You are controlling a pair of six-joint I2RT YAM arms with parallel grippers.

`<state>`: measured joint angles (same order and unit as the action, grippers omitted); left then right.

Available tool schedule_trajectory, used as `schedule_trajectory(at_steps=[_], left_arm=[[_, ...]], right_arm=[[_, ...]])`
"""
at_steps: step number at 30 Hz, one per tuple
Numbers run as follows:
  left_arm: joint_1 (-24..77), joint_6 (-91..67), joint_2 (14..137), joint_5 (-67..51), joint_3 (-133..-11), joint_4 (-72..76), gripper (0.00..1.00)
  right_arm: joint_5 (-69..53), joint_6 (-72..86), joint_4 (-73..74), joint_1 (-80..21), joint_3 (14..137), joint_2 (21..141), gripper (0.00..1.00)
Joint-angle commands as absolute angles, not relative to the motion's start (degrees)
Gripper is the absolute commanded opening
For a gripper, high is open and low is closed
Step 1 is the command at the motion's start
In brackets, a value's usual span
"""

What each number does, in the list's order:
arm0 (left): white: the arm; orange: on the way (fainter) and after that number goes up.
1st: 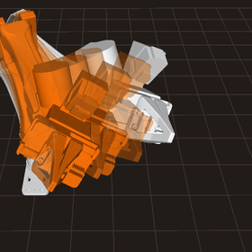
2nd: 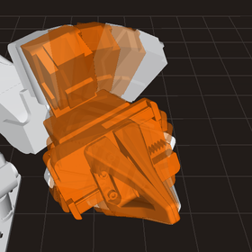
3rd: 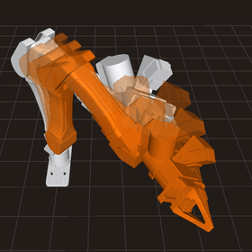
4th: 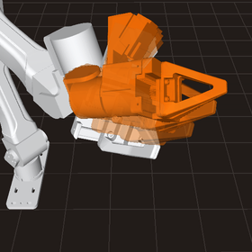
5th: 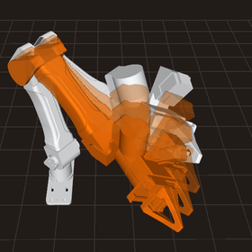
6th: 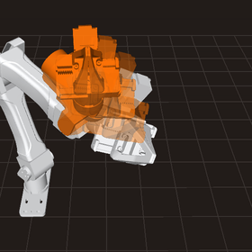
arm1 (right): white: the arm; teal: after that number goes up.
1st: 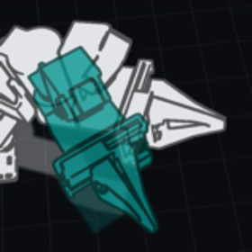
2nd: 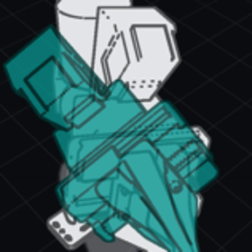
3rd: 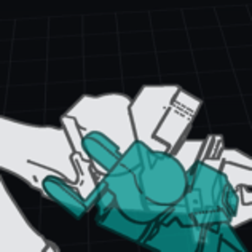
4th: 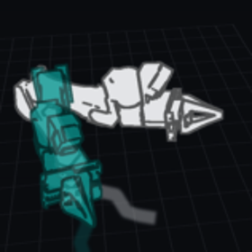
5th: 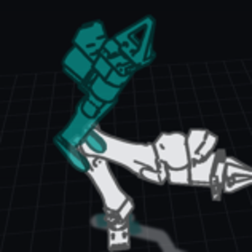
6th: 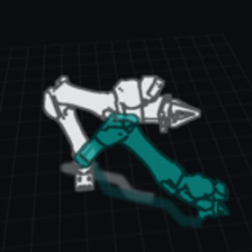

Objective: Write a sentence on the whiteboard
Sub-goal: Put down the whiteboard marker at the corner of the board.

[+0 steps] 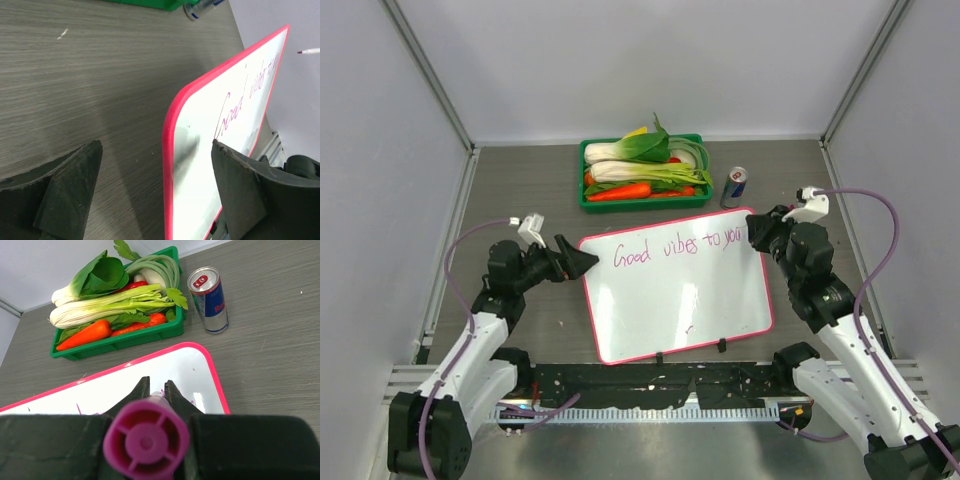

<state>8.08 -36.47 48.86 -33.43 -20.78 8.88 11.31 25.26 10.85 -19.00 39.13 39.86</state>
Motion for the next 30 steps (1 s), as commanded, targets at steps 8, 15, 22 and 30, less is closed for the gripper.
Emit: schedule_trajectory(at_steps=[8, 15, 22, 30], left_arm=[[7.7, -34.6, 41.4, -26.3, -25.4, 3.3, 1.0], [7.6, -34.8, 38.8, -26.3, -29.0, 1.0, 1.0], [7.7, -34.9, 39.2, -30.7, -31.5, 0.2, 1.0], [7.8, -34.3, 39.1, -33.7, -36.4, -8.4, 1.0]], right_arm=[[15.7, 25.1, 10.0, -18.8, 46.7, 42.1, 0.01], [21.7, 22.6, 12.5, -18.6, 51.8, 45.7, 0.01], [20.3, 20.0, 19.8, -14.0, 59.1, 53.8, 0.01], [2.0, 24.7, 23.6, 3.4, 56.6, 62.4, 0.01]])
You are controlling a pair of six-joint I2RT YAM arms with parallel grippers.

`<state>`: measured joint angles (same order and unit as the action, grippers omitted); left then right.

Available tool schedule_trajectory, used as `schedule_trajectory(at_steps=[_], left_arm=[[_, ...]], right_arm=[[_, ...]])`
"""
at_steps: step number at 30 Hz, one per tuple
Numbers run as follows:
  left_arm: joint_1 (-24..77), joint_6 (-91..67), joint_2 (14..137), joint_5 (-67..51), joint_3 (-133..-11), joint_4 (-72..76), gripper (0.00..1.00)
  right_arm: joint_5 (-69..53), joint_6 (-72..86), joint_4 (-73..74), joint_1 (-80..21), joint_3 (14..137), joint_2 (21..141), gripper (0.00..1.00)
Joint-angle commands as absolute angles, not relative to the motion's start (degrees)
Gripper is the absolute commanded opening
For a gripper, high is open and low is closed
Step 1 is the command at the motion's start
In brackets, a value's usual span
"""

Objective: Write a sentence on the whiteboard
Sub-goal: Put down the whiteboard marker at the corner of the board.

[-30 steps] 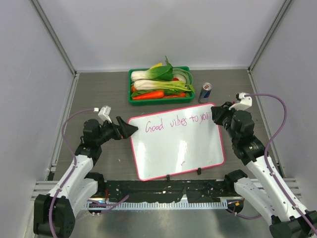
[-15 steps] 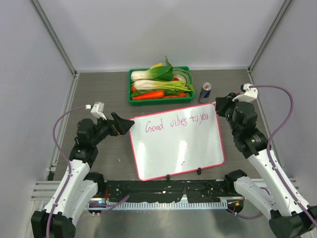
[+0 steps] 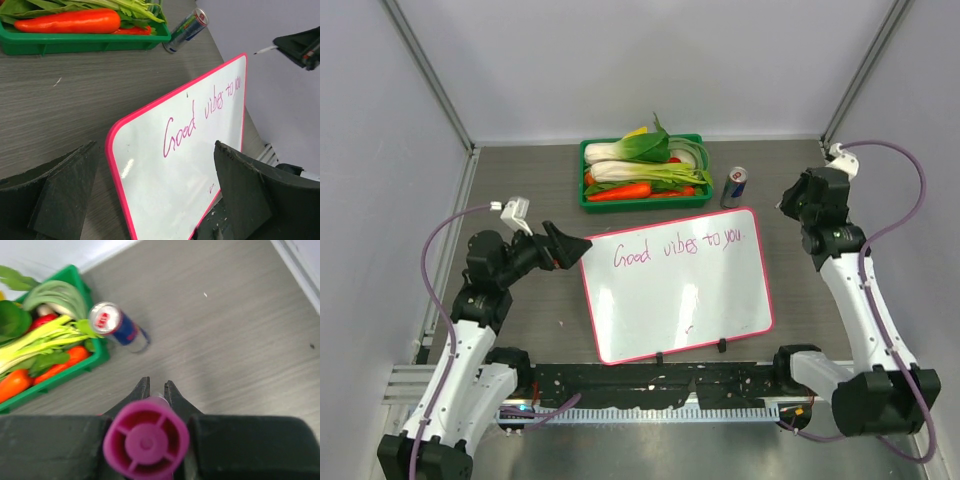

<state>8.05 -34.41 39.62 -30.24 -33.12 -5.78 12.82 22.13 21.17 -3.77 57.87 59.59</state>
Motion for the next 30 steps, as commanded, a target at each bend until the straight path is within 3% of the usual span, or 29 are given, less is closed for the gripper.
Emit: schedule_trajectory(at_steps=[1, 6, 14, 26, 30], left_arm=[[8.3, -34.6, 39.0, -34.1, -36.6, -8.0, 1.0], [9.6, -36.1, 38.3, -34.9, -36.1, -6.5, 1.0], [9.8, -37.4, 37.7, -35.6, -33.8, -4.6, 1.0], [9.7, -34.3, 38.7, -36.7, -37.3, -8.8, 1.0], [9.7, -34.2, 38.6, -36.5, -38.0, -9.8, 1.0]], right_arm=[[0.9, 25.9, 23.4, 5.0, 55.8, 63.0, 0.01], [-14.6, 31.5, 16.4, 13.7, 45.9, 64.7, 0.01], [-27.6, 39.1, 2.0, 19.4, 37.2, 71.3, 0.01], [-33.1, 43.0, -9.5, 20.7, 33.6, 85.3, 0.25], [-32.6, 43.1, -9.6, 20.8, 34.0, 87.3, 0.38]])
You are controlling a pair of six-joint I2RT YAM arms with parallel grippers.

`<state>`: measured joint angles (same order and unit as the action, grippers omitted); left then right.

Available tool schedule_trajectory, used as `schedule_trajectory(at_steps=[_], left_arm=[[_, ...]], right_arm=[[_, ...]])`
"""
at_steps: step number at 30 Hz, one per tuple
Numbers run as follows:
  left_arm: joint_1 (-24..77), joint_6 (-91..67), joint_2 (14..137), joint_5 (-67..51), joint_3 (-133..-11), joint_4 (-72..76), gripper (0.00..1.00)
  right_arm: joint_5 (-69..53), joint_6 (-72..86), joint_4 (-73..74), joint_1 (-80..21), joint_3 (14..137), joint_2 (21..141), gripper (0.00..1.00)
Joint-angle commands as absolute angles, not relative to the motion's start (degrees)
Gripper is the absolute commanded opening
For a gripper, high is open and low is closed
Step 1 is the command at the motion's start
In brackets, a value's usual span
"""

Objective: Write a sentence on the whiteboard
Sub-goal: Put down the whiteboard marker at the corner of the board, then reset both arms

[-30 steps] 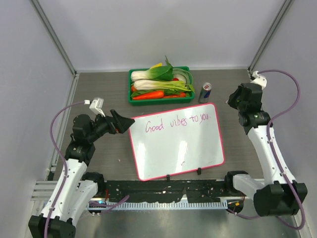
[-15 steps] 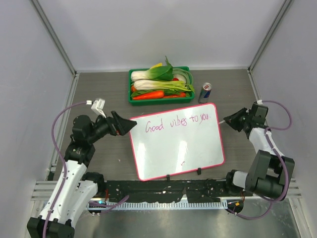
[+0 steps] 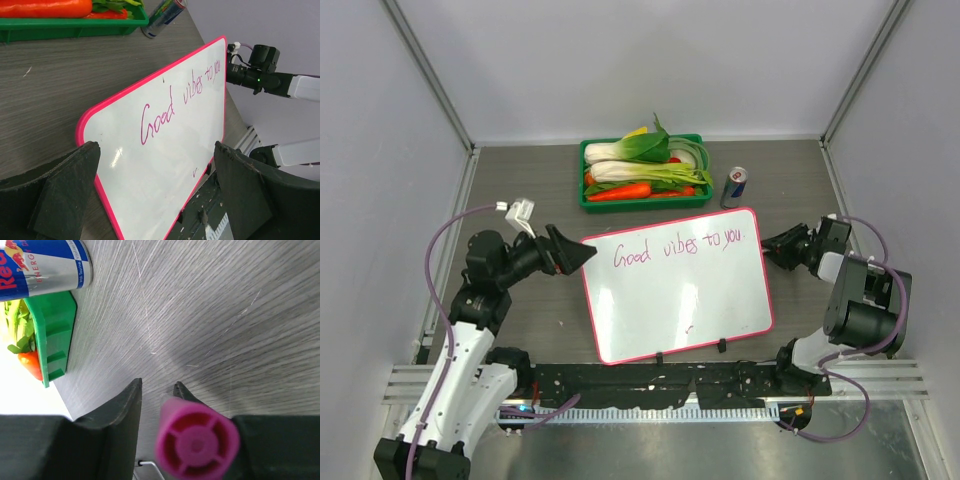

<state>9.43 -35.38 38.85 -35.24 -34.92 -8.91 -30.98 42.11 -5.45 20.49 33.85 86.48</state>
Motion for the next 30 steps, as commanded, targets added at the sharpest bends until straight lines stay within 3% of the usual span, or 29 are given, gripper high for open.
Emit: schedule_trajectory(at_steps=[1, 3, 4, 5, 7, 17, 30], left_arm=[[9.7, -34.3, 38.5, -36.4, -38.1, -9.9, 1.0], [9.7, -34.5, 38.4, -35.9, -38.0, -9.8, 1.0], [9.7, -34.6, 38.6, -35.7, -37.9, -9.7, 1.0], [9.7, -34.8, 38.6, -35.6, -37.7, -9.4, 1.0], [9.7, -35.7, 38.9, -35.6, -37.4, -8.4, 1.0], [9.7, -44.0, 42.1, -38.7, -34.6, 3.2, 1.0], [9.7, -45.3, 43.2, -33.9, -34.9, 1.8, 1.0]], right_arm=[[-32.3, 43.2, -9.1, 20.9, 34.1, 87.2, 0.4], [-31.6, 43.0, -8.2, 20.9, 34.5, 87.2, 0.45], [-30.9, 42.7, -7.7, 20.9, 34.9, 87.0, 0.58], [-30.5, 42.4, -7.0, 20.9, 35.0, 86.8, 0.61], [-29.4, 42.1, -6.5, 20.9, 34.9, 85.3, 0.8], [-27.4, 40.8, -4.4, 20.9, 35.7, 82.3, 0.81], [-26.5, 39.2, -2.7, 20.8, 36.7, 75.1, 0.81]])
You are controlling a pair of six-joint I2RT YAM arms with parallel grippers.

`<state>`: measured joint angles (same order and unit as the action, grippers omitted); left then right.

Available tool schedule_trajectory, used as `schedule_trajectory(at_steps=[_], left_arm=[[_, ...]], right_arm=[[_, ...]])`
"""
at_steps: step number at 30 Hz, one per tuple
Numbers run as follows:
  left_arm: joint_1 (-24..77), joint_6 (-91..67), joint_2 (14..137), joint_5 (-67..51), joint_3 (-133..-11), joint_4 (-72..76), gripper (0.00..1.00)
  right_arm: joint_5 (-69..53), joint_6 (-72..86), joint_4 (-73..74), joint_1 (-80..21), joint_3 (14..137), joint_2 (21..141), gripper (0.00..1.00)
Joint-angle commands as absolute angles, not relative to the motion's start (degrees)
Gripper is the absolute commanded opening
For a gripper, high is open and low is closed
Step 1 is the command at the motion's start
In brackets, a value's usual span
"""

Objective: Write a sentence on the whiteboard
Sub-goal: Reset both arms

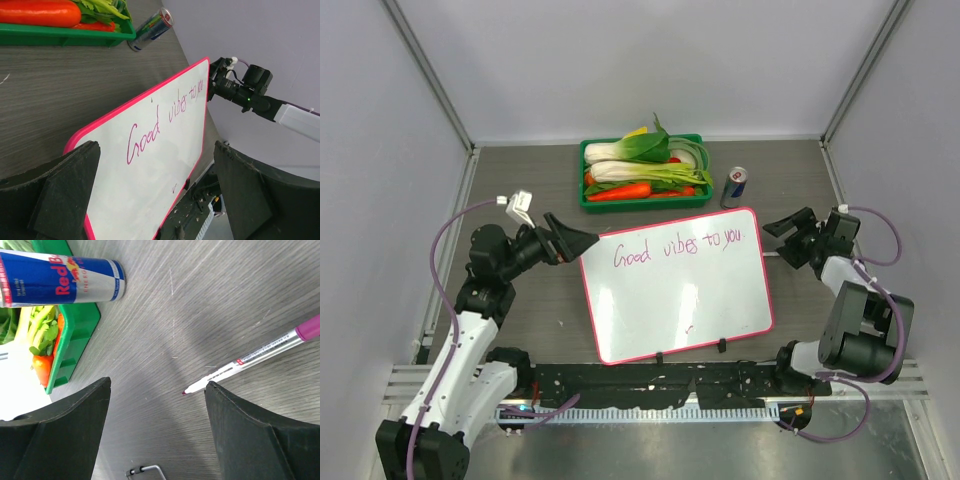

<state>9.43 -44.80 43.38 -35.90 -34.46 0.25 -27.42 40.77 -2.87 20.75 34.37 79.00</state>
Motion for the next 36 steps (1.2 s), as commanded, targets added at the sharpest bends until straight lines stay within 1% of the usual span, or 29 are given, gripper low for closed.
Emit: schedule_trajectory(at_steps=[1, 6, 14, 17, 22, 27, 32, 34, 36], left_arm=[[9.7, -45.2, 43.1, -33.3, -35.0, 1.5, 1.0], [9.7, -44.6, 42.7, -30.8, -35.6, -1.3, 1.0], [9.7, -46.3, 43.2, -26.5, -35.9, -3.2, 1.0], [9.7, -46.9, 43.3, -25.4, -36.2, -4.1, 1.0], [9.8, -47.5, 43.0, -20.8, -37.3, -7.5, 1.0], [9.7, -47.3, 42.7, -16.4, -38.1, -11.0, 1.0], [9.8, -47.5, 42.4, -11.6, -39.3, -14.8, 1.0], [9.7, -49.5, 42.1, -9.5, -40.2, -15.8, 1.0], [9.7, -50.5, 42.0, -10.5, -42.0, -15.8, 1.0]], right_arm=[[-26.5, 39.0, -2.6, 20.9, 36.8, 74.6, 0.81], [-25.5, 38.8, -1.8, 20.8, 37.3, 71.5, 0.81], [-24.3, 37.9, -0.4, 20.2, 38.1, 70.0, 0.81], [-23.2, 37.0, 2.2, 19.7, 38.7, 69.0, 0.81], [-18.6, 34.6, 5.4, 17.4, 41.2, 66.9, 0.81], [-11.5, 32.3, 9.0, 12.7, 43.8, 64.3, 0.81], [-7.0, 30.6, 11.7, 9.1, 46.0, 62.0, 0.81], [-6.4, 30.1, 12.2, 8.8, 46.5, 61.2, 0.81], [-6.6, 30.1, 12.7, 8.8, 46.7, 60.6, 0.81]])
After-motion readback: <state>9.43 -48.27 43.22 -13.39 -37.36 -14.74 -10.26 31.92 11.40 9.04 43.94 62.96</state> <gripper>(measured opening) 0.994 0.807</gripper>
